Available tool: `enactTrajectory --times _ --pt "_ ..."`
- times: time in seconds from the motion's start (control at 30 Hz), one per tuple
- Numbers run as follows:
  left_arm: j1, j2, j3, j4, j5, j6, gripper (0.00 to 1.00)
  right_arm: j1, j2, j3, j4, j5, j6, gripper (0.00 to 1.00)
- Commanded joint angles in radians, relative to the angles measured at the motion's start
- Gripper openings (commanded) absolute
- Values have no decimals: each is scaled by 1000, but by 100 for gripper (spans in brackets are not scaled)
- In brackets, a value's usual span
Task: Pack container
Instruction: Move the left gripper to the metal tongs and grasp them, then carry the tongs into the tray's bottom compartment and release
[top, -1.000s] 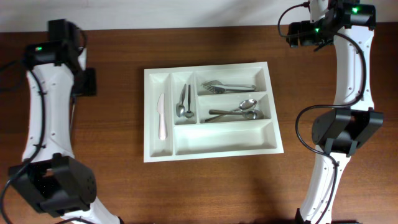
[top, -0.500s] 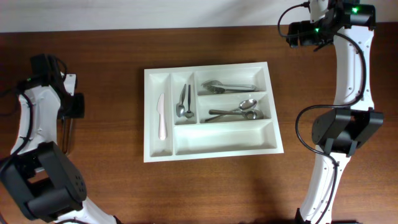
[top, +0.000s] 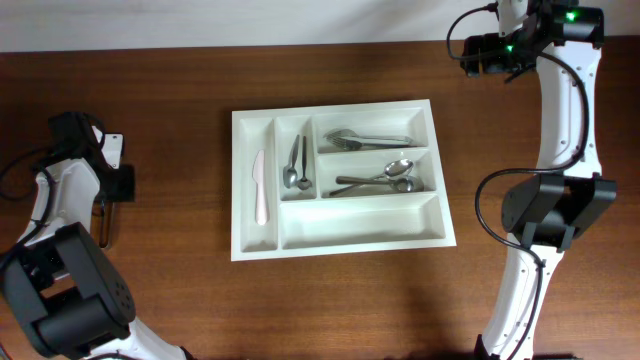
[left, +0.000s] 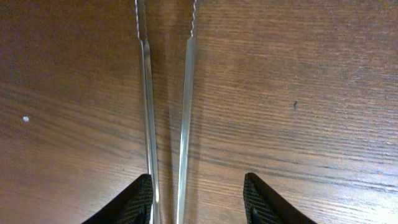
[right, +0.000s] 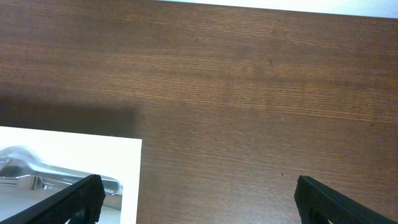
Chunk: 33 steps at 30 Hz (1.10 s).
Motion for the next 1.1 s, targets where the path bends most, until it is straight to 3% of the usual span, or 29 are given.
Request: enactTrajectory --times 0.0,0.53,0.6,0.67,0.77,0.83,0.97,1.07 --pt "6 27 -8 19 27 49 53 4 -24 18 0 9 8 99" --pt "32 170 -8 66 83 63 56 4 -24 18 0 9 8 99" --pt "34 182 -8 66 83 63 52 4 -24 18 0 9 8 98" --pt "34 186 -8 67 83 63 42 4 -24 18 0 9 8 99" --pt "34 186 -7 74 83 48 14 4 -24 18 0 9 8 99" --pt "33 186 -6 74 83 47 5 4 -24 18 0 9 8 99" --pt "33 185 7 72 83 10 2 4 -24 18 0 9 8 99" --pt "23 174 48 37 83 -87 2 4 -24 18 0 9 8 99"
